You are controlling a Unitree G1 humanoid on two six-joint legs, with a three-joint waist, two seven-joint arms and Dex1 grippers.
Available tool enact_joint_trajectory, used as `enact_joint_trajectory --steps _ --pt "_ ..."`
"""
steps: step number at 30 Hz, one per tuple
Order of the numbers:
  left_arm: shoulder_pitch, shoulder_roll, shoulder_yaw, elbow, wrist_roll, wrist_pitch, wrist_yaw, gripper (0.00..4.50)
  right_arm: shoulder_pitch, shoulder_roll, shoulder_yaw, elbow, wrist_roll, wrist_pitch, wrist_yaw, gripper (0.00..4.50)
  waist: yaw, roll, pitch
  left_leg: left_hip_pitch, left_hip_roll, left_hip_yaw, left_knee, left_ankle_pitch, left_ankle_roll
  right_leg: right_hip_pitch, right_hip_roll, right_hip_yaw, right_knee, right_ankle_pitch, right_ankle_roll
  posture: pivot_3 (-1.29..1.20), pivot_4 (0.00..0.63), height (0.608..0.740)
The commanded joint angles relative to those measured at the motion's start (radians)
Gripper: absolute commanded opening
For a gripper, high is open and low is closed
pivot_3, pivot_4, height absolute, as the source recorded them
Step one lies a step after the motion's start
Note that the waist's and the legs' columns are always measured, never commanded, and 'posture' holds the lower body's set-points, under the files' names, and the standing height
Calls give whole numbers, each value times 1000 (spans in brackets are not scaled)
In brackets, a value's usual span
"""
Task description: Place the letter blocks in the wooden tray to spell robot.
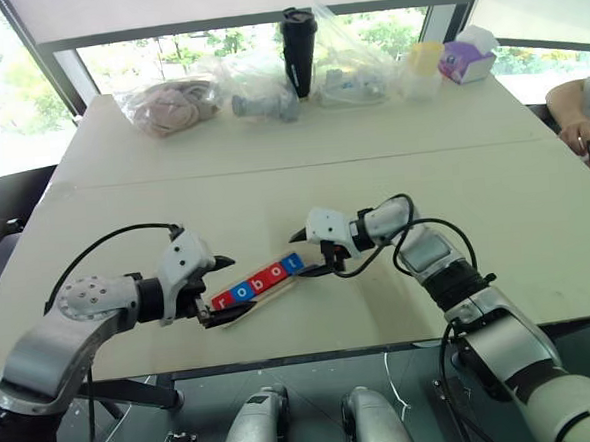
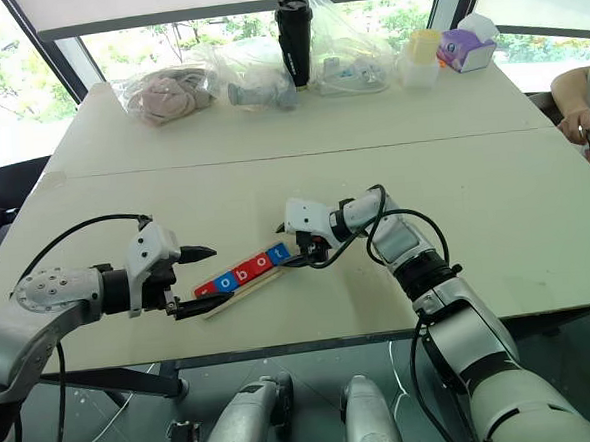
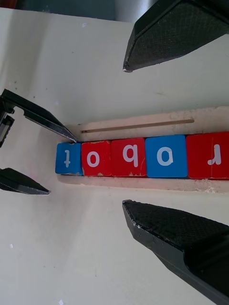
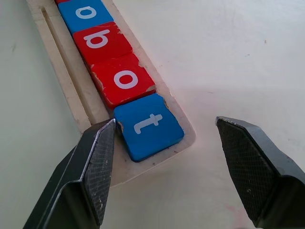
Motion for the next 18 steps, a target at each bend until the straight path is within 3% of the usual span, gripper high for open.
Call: enact_joint_trajectory --steps 1,4,9,13,18 --pt "-4 7 26 -20 -7 -4 1 4500 -2 -9 -70 -130 78 69 7 3436 0 0 0 0 0 0 0 0 0 0 0 0 0 0 0 0 150 740" --pt "8 1 65 -18 -23 -2 11 4500 18 -25 -118 -216 112 149 -32 3436 2 0 0 0 0 0 0 0 0 0 0 0 0 0 0 0 150 740" --pt "75 -12 244 8 -114 19 6 4500 132 -55 -293 -508 261 486 -179 3436 3 0 0 0 0 0 0 0 0 -1 -1 0 0 0 0 0 150 740" --pt "238 13 374 8 -136 26 -37 4500 323 -167 -408 -814 396 743 -221 3436 4 0 0 -1 0 0 -2 0 0 -2 -2 0 -1 -2 -3 0 150 740" --pt "384 -18 451 -5 -158 17 -44 4500 541 -323 -506 -996 483 889 -242 3436 4 0 0 -2 1 0 -3 -1 1 -1 -3 1 -4 -3 -5 0 150 740"
